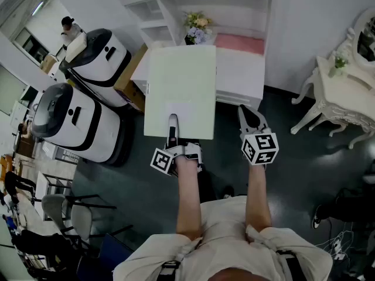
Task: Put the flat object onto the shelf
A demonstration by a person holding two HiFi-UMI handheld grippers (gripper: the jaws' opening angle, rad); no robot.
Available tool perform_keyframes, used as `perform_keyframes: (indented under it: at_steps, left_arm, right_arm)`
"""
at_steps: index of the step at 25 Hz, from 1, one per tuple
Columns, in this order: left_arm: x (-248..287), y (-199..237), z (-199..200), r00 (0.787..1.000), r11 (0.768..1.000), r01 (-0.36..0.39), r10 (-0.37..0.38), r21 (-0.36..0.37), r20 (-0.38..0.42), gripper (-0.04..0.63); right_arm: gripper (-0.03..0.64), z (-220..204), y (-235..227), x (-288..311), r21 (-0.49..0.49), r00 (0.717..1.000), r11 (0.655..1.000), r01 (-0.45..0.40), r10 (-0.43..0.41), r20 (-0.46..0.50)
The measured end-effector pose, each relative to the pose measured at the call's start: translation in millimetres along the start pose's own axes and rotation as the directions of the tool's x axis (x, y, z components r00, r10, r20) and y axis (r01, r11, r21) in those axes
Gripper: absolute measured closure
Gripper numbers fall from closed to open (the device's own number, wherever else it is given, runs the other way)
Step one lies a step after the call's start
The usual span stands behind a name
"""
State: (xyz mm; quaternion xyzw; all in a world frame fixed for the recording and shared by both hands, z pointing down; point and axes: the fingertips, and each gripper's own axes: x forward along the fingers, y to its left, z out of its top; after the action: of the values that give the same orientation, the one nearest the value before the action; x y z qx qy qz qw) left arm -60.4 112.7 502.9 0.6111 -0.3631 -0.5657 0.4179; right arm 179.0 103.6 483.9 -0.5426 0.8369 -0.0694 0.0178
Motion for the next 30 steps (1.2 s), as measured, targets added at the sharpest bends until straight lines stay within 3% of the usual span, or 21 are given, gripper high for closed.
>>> perform_keyframes:
  at_steps: [10,18,24,30]
  left_arm:
    - [-30,-49,5,0.995,0.994,0.105,-0.105,0.032,-0.004,0.336]
    - [-32,-51,9,0.992,0.992,0.122,-0.123,0.02,0.007,0.336]
    - [-11,-50,9,0.987,0.987,0.158,-0.158,0.002,0.011,0.334]
    - [28,-42,1,0.987,0.987,0.16,-0.16,-0.03,-0.003,0.334]
  right_arm:
    - [0.549,14,36,-35,-0.056,0.998,0.997,-0.058,0.06,0.037]
    - [0.548,9,33,-41,-0.03,0.996,0.997,-0.073,0.075,0.051]
    - [0.548,9,21,-31,-0.032,0.997,0.998,-0.06,0.061,0.037]
    - [0.548,31,5,-12,0.009,0.994,0.997,-0.074,0.073,0.085]
